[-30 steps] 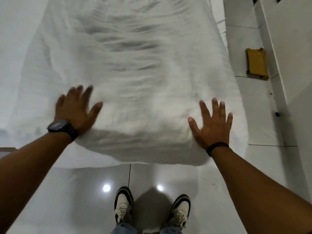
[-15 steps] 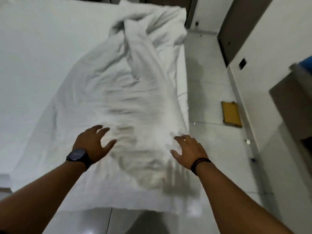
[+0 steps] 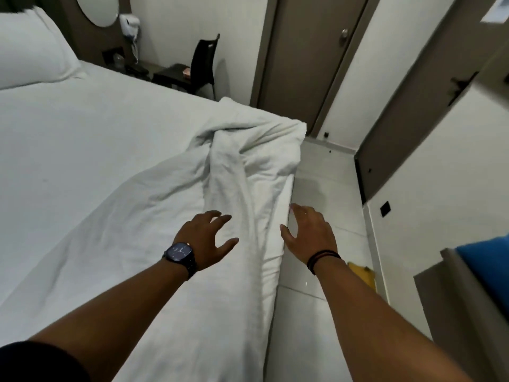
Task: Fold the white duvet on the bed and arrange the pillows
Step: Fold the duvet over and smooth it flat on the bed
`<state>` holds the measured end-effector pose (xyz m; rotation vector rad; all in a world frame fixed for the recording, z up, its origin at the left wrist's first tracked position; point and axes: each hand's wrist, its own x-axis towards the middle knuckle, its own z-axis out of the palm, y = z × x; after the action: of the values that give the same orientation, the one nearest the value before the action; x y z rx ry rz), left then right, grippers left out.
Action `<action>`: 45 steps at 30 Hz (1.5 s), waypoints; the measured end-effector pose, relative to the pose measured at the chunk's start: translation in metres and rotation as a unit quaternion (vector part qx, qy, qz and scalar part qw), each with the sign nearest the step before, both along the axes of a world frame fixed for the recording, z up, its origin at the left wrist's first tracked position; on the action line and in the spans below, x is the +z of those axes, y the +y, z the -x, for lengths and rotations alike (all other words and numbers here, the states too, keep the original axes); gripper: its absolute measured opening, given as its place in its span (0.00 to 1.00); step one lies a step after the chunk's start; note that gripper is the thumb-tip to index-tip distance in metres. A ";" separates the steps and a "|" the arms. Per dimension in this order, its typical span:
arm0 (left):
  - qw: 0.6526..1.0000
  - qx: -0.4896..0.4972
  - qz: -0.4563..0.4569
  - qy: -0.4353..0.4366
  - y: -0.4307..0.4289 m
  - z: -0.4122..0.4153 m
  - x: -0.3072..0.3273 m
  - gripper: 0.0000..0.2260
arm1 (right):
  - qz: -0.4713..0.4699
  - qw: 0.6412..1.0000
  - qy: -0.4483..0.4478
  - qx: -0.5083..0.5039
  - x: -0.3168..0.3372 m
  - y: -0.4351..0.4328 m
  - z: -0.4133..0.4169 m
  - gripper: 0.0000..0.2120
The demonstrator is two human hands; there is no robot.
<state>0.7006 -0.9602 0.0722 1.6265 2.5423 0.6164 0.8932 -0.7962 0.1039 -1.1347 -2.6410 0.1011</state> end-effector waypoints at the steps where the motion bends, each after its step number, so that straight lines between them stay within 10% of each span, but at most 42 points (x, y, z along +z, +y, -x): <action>1: 1.000 0.006 0.001 0.000 0.011 -0.003 0.003 0.33 | -0.005 1.000 0.006 -0.003 0.004 0.016 -0.001 0.27; 21: 0.980 0.186 -0.012 0.074 0.265 -0.031 0.092 0.37 | -0.116 0.975 0.052 0.182 0.076 0.318 0.020 0.29; 36: 0.950 0.303 0.031 -0.070 0.425 0.143 -0.037 0.33 | -0.108 0.952 -0.064 0.281 -0.012 0.505 0.232 0.30; 45: 0.872 0.426 0.169 -0.175 0.480 0.215 -0.123 0.39 | -0.045 0.922 -0.177 0.343 -0.111 0.596 0.389 0.30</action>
<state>0.4858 -0.4807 -0.0511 0.1943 2.7541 0.3972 0.5039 -0.2005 -0.0073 -0.1564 -3.2026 -0.1040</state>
